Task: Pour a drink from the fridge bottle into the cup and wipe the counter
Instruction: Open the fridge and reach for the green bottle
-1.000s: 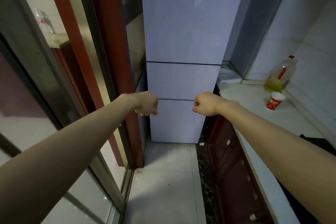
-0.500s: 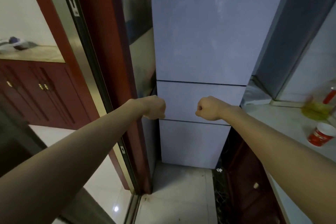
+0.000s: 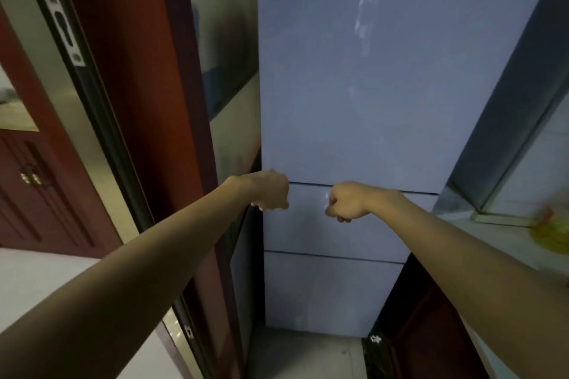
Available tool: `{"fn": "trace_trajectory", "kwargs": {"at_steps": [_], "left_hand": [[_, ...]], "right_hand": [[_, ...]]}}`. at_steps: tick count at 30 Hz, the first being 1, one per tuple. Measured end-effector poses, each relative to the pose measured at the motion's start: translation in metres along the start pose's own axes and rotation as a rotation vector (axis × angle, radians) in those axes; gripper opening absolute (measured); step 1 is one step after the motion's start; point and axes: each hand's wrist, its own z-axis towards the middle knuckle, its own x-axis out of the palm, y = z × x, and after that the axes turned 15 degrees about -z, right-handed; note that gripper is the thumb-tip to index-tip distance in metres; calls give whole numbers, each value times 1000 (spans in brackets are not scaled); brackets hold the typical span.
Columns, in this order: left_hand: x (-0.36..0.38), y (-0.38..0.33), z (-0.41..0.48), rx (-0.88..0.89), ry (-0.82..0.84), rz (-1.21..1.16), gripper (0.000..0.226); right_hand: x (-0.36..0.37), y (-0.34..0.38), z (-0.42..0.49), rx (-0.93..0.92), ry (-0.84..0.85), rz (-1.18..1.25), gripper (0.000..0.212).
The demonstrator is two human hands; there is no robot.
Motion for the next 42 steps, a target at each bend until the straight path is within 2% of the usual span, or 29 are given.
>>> {"fn": "trace_trajectory", "kwargs": {"at_steps": [2,6,7,10,13,17,19,21,23,25,29,36,39,42], "left_hand": [[-4,15,24,17,-11,-34,26],[-10,31,59,-4,-174,-125,21],[-9,32,66,-18,-204,-161,17],[-6,36,84,-47,-283,-282,26],[-1,51,110,-54,-346,-432,31],[-4,63,129,-113,-489,-591,33],[-8,64,131,-168,-570,-675,49],[-16,64,133,-151,-565,-797,66],[-27,63,135,-144,-552,-883,74],[-34,66,141,-103,-559,-910,72],[-29,69,160,-47,-553,-893,78],[-6,90,204,-111,-612,-1047,95],[-14,74,173,-76,-609,-974,76],[-13,69,154,1,-696,-943,65]], "right_hand": [[-13,6,19,8,5,-17,32],[-51,22,57,17,-71,-95,24],[-59,25,65,14,-120,-145,20],[-92,39,82,23,-222,-251,21],[-123,52,101,-5,-333,-322,12],[-156,65,126,-114,-599,-406,23],[-168,68,140,-185,-718,-523,28],[-177,67,157,-216,-799,-681,29],[-182,65,170,-208,-839,-770,31],[-182,66,177,-182,-834,-821,31],[-179,72,178,-65,-721,-998,38],[-174,80,178,39,-628,-1147,45],[-175,83,171,55,-578,-1240,52],[-171,89,184,57,-647,-1068,45]]}}
